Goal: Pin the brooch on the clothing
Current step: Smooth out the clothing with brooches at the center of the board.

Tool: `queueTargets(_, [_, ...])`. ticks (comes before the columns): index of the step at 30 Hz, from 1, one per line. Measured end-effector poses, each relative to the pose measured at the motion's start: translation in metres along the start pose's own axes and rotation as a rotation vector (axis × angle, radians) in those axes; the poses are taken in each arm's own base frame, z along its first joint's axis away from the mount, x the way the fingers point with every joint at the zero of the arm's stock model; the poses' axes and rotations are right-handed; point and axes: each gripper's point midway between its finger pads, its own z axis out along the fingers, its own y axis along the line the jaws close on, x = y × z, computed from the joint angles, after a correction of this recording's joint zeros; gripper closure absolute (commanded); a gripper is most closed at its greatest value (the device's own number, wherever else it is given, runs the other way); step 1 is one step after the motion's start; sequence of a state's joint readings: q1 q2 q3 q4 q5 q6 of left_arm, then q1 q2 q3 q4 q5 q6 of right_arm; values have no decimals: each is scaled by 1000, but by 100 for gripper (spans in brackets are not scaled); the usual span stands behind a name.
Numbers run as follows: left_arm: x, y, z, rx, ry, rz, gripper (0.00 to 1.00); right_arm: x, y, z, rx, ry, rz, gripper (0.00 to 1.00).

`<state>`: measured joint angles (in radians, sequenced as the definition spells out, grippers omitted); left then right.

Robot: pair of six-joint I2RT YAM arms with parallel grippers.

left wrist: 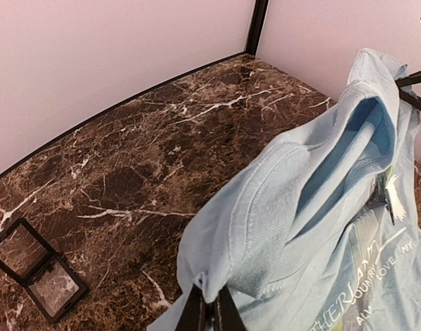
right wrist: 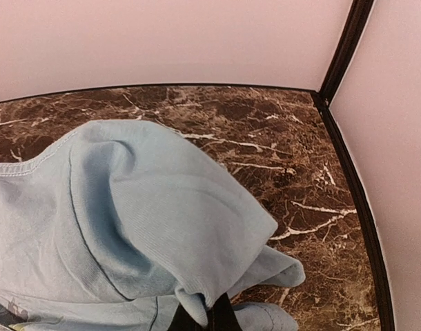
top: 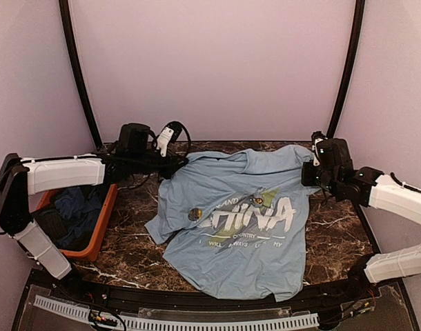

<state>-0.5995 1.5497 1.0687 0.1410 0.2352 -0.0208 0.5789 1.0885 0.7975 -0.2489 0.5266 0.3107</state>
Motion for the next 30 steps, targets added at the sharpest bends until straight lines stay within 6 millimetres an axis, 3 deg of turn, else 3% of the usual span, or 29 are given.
queueTargets(6, [15, 33, 62, -102, 52, 50, 99, 25, -9, 49, 104, 90, -5, 100])
queueTargets(13, [-15, 76, 117, -282, -19, 182, 97, 14, -15, 107, 203, 104, -21, 99])
queueTargets(14, [-19, 82, 124, -306, -32, 201, 94, 11, -17, 117, 217, 103, -19, 89])
queueTargets(16, [-29, 94, 139, -356, -61, 239, 79, 6, -22, 136, 239, 106, -12, 60])
queueTargets(18, [-36, 104, 155, -401, -78, 267, 70, 4, -26, 152, 257, 117, -5, 43])
queueTargets(19, [-41, 111, 164, -425, -87, 277, 58, 3, -26, 159, 262, 122, 0, 39])
queueTargets(23, [-42, 134, 192, -523, -77, 300, 38, 0, -24, 183, 270, 171, -4, 32])
queueTargets(24, [-40, 139, 193, -549, -63, 299, 27, 2, -22, 183, 265, 183, -6, 32])
queueTargets(26, [-29, 144, 195, -573, -26, 304, 15, 6, -17, 180, 251, 209, -13, 32])
queueTargets(30, [-23, 149, 190, -602, 6, 271, 2, 16, 8, 155, 158, 254, -45, 32])
